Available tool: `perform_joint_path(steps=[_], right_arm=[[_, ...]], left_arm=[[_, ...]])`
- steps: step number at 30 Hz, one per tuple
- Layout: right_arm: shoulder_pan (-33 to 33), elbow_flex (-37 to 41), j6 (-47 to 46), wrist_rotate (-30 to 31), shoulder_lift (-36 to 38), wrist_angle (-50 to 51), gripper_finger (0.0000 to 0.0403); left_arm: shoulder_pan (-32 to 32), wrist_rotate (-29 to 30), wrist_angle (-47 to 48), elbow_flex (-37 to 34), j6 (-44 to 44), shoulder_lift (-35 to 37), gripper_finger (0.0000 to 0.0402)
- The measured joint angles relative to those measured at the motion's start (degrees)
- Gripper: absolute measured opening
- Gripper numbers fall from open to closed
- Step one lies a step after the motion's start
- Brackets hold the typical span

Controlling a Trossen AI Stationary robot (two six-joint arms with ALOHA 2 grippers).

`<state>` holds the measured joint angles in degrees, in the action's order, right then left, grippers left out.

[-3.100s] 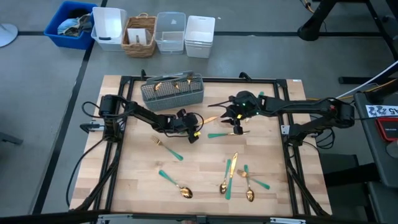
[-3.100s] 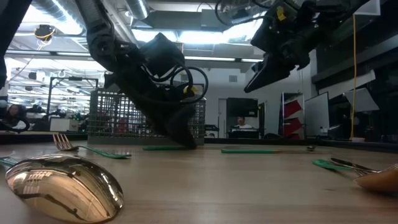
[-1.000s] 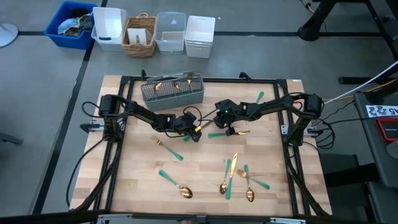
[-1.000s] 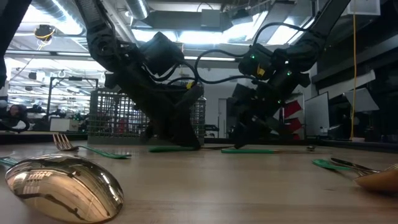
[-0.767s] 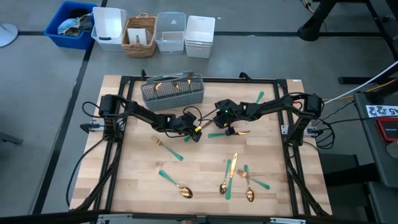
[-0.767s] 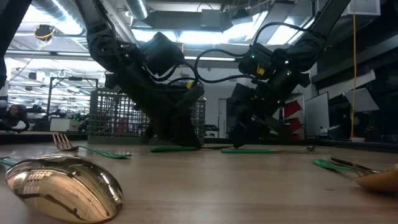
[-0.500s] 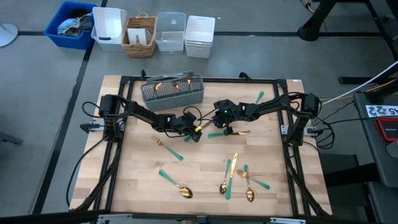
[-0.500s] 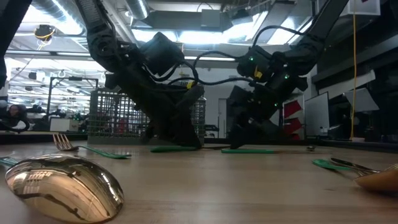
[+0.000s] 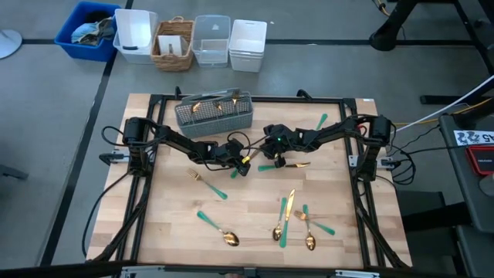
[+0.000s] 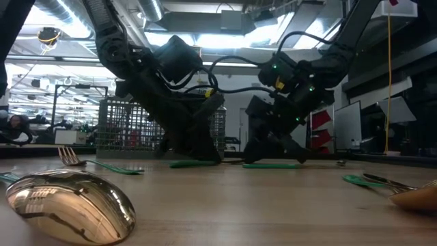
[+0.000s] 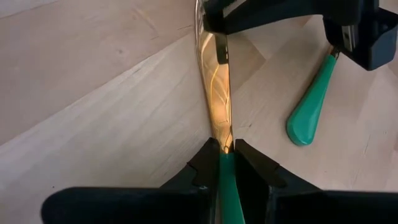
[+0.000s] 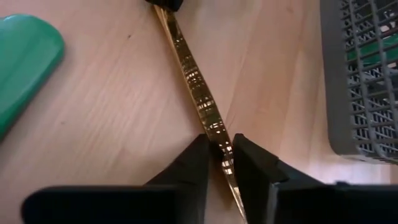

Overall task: Sort silverware
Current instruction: Put the knife into the middle left section of the silverware holder

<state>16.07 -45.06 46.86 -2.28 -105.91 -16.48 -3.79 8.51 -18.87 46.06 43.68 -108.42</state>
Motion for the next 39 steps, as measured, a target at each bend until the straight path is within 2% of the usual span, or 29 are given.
perform_joint_path(steps=[4, 6, 13, 20, 33, 39], right_arm=[[0.0, 0.0, 0.4, -1.3, 0.0, 0.0, 0.0018], [0.0, 0.0, 0.7, -1.5, 0.0, 0.0, 0.0009], [0.0, 0.1, 0.1, -1.5, -0.1, -0.5, 0.0026], [0.0, 0.1, 0.1, -2.7, -0.1, -0.7, 0.0015], [0.1, 0.0, -0.3, -3.1, -0.2, -1.3, 0.0089], [0.1, 0.0, -0.2, -3.1, -0.2, -1.3, 0.0102]], left_arm=[[0.0, 0.0, 0.0, 0.0, 0.0, 0.0, 0.0033], [0.0, 0.0, 0.1, 0.0, 0.1, 0.0, 0.0033], [0.0, 0.0, -0.1, 0.0, 0.0, 0.0, 0.0037], [0.0, 0.0, -0.1, 0.0, 0.3, 0.0, 0.0038], [0.0, 0.0, -0.2, 0.0, 4.1, 0.0, 0.0037], [0.0, 0.0, -0.4, 0.0, 5.0, 0.0, 0.0036]])
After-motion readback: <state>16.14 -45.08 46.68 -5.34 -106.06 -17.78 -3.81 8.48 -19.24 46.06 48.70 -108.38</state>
